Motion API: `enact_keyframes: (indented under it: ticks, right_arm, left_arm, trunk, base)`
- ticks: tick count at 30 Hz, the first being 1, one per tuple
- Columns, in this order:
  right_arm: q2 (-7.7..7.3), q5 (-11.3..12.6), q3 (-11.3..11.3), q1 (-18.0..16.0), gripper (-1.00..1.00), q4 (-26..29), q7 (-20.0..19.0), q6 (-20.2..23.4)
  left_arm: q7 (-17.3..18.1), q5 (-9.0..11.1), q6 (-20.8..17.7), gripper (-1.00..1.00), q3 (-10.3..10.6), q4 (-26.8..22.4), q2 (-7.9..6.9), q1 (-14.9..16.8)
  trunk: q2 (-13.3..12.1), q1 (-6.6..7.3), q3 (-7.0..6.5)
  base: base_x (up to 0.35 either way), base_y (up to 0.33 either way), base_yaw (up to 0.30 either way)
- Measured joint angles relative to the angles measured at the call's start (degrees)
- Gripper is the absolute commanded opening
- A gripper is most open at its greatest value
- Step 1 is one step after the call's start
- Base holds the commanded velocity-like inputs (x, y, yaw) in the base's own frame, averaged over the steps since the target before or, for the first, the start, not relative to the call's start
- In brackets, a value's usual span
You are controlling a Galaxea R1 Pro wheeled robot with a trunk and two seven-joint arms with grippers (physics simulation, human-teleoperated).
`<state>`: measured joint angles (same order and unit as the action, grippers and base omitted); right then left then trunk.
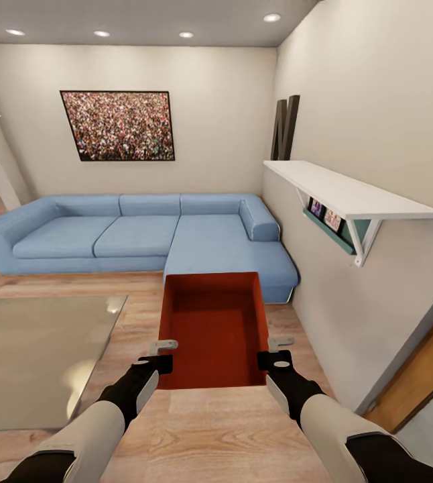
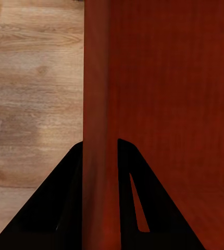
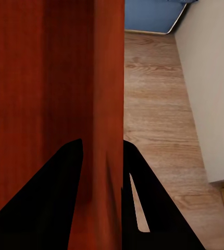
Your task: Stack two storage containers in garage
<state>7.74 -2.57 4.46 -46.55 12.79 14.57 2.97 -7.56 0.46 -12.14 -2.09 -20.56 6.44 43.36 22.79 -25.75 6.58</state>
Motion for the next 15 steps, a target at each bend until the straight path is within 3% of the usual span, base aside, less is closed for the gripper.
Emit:
enact_keyframes:
  ticks: [15]
  right_arm:
    - [0.04,-0.1,-0.1,0.0,-1.0,0.0,0.0,0.0]
  left_arm:
    - [0.2,-0.4,0.0,-1.0,-0.3,0.0,0.0,0.0]
  trunk:
    - [0.0,0.0,-1.37]
  base:
    - [0.0,0.0,0.0]
